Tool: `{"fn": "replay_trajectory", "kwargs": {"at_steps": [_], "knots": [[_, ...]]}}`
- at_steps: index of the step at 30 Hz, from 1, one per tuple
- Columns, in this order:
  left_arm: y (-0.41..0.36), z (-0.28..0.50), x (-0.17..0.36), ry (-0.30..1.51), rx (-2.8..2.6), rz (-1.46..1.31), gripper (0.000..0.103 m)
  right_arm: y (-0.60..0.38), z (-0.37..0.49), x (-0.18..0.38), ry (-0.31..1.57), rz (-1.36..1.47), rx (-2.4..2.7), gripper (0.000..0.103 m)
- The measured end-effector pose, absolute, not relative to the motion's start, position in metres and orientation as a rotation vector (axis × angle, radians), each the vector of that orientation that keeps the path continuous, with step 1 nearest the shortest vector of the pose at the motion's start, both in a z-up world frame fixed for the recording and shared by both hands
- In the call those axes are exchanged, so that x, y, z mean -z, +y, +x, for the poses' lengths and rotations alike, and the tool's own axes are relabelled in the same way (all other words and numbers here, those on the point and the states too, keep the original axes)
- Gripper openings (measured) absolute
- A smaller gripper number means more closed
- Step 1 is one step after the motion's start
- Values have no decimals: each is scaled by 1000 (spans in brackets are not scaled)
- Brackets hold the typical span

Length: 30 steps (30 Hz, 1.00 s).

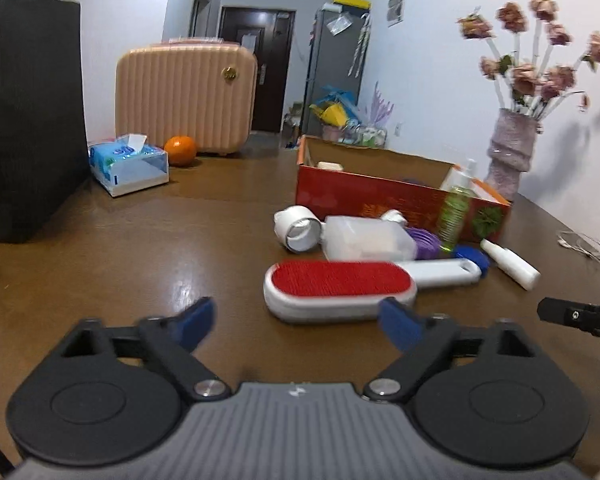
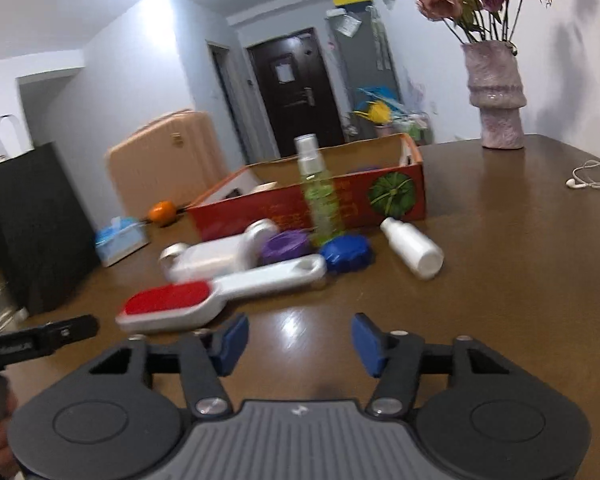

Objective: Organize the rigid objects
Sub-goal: 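Grip the red lint brush head with the left tool while the right tool grips its white handle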

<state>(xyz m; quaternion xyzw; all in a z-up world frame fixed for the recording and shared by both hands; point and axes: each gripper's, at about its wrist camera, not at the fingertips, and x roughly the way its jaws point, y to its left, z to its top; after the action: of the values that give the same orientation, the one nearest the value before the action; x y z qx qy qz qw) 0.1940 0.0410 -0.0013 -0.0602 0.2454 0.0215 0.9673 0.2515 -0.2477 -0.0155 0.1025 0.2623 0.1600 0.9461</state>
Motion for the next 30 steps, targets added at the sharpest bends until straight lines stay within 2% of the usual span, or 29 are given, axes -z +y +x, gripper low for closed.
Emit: {"fn": "replay_trajectory", "kwargs": {"at_steps": [2,8,11,19,30], "knots": [[47,216,0,518,-49,-138,78,-245,283,16,556,206,-291,37],[65,272,9,601,2,-250,70,-240,355,30,650,312,-318,24],[71,284,17,635,48,-309,63,-234,368,39,671,330,-329,23],[83,294,25,645,93,-390,56,-229,374,42,707,292,-305,13],[62,239,13,674,189,-335,52,-268,266,35,723,260,-295,13]]}}
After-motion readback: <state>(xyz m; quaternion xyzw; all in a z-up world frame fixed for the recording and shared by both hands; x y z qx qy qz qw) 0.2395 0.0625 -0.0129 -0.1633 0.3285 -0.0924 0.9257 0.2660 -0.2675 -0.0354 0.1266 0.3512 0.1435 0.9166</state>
